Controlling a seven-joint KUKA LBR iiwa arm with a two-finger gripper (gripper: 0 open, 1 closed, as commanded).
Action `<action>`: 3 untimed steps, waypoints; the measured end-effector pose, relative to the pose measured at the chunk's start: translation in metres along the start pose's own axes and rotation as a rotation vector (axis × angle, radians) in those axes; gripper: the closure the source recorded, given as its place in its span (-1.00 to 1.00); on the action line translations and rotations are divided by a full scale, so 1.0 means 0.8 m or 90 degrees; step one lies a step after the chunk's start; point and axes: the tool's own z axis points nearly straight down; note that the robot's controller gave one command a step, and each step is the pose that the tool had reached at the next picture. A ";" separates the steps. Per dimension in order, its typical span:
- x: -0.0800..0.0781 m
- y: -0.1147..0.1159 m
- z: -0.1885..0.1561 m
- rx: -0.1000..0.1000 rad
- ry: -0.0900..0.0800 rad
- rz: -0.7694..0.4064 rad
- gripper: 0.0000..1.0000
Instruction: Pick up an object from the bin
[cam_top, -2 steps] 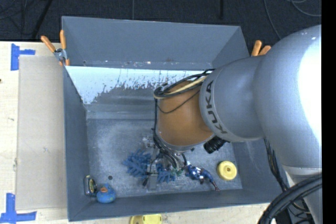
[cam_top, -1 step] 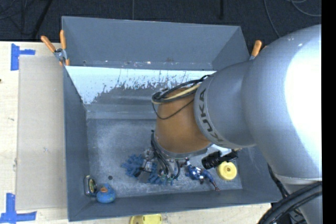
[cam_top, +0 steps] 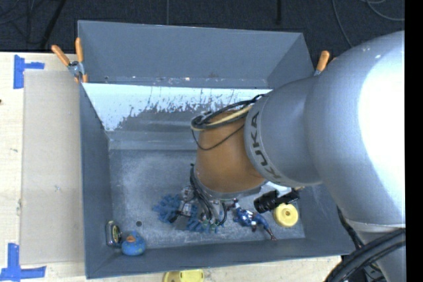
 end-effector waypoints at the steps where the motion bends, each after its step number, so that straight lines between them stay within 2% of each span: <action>1: 0.001 -0.001 -0.005 0.001 0.003 0.000 1.00; 2: 0.004 -0.002 -0.030 0.004 0.009 0.000 1.00; 3: 0.003 -0.001 -0.055 0.004 0.009 0.000 1.00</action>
Offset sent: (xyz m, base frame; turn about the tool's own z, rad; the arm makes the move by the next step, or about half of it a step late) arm 0.0000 0.0001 0.0630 0.0000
